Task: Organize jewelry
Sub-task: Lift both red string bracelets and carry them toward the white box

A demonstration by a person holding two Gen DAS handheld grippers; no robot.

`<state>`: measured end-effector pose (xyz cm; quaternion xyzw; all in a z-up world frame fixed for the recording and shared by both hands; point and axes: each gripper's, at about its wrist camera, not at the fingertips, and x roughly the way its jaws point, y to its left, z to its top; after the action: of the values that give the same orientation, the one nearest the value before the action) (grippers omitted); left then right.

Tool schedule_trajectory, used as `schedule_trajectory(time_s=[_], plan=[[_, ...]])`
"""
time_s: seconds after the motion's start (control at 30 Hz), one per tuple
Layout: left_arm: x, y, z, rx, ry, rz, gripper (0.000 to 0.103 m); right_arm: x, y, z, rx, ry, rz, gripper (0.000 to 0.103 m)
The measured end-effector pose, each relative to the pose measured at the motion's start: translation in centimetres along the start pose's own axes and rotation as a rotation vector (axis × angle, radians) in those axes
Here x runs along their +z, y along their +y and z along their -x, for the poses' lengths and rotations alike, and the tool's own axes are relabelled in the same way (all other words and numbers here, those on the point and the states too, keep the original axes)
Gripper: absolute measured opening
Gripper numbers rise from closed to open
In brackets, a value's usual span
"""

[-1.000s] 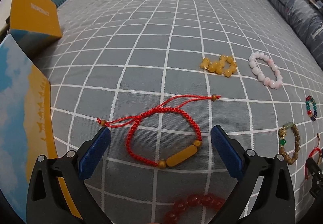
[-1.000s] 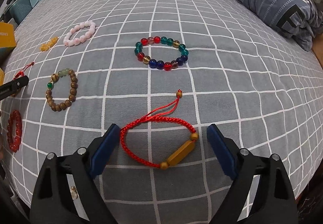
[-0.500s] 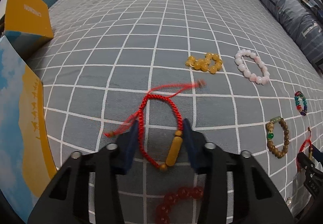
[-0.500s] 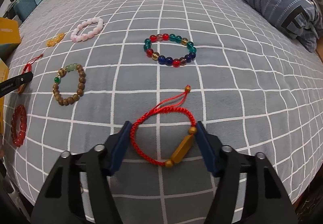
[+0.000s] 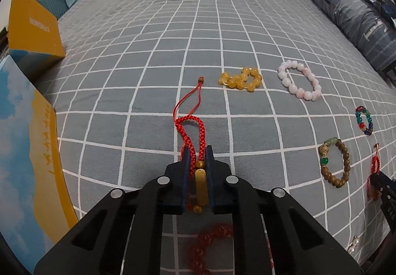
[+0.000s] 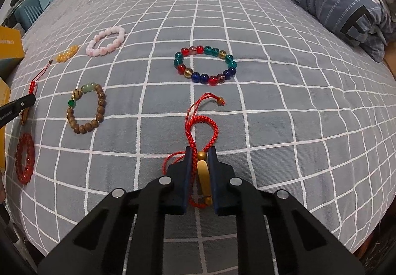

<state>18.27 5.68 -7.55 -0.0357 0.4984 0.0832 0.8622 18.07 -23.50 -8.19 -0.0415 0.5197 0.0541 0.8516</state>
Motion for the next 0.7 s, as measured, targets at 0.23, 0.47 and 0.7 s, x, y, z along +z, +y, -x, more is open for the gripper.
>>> schedule_trajectory(time_s=[0.23,0.47,0.7], plan=[[0.0,0.2,1.0,0.01,-0.039,0.01,0.011,0.1,-0.1,0.7,-0.019,-0.038,-0.013,0.012],[0.0,-0.3,2.0,0.008,-0.086,-0.019,0.011,0.1,0.1,2.2,-0.02,-0.136,-0.007,0.012],[-0.3,-0.8,5.1,-0.007,-0.228,-0.016,0.011,0.1,0.1,3.2,-0.028,-0.195,-0.013,0.012]])
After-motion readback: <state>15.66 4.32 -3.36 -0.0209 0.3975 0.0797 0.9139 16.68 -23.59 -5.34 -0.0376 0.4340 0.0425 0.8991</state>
